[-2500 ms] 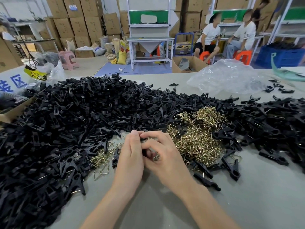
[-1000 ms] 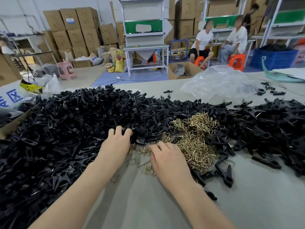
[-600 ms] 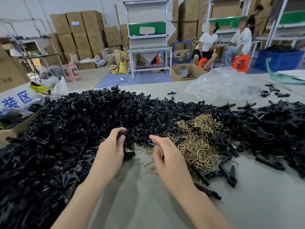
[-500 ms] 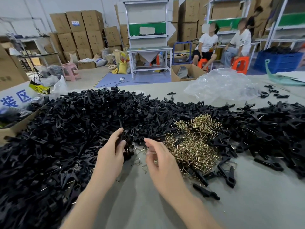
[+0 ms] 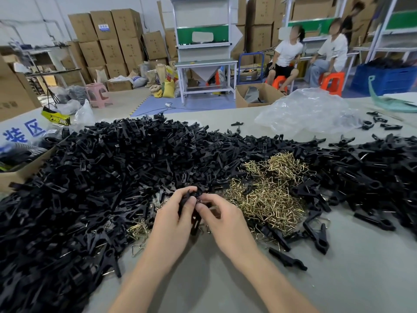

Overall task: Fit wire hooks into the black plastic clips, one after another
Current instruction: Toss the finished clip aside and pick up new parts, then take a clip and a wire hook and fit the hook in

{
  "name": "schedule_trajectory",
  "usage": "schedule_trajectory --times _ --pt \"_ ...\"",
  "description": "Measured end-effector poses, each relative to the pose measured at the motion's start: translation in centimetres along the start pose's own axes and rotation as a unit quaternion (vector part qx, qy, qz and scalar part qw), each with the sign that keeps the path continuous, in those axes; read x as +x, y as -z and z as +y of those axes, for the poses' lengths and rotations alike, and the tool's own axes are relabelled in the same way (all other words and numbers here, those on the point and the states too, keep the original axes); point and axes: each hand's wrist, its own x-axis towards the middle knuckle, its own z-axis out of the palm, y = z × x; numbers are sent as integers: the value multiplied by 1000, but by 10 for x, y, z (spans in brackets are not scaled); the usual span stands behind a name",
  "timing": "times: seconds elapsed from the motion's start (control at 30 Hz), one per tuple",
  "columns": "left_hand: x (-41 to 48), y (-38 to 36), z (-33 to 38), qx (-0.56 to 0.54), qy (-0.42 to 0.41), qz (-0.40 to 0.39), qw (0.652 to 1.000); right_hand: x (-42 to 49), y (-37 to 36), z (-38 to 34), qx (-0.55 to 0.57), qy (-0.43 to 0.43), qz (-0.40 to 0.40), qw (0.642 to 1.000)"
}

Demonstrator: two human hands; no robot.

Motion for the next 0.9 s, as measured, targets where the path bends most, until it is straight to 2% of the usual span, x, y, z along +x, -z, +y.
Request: schedule_trajectory --times 0.17,0.3,0.57,0.67,0.8,0.9 --pt "-2 4 -5 61 -14 41 997 1 -1 0 -16 3 15 1000" --pt "-3 9 0 54 -19 60 997 0 -1 -1 -6 13 17 1000" --pt "-12 -2 16 32 -42 -23 998 -2 6 -10 171 -8 -13 985" --pt "-13 0 17 54 -50 -7 997 3 8 -8 239 -45 8 970" --pt "-12 2 17 30 7 17 999 7 11 -5 335 -86 -7 938" --pt "-13 1 19 3 16 11 1000 8 10 -3 367 -103 -18 924"
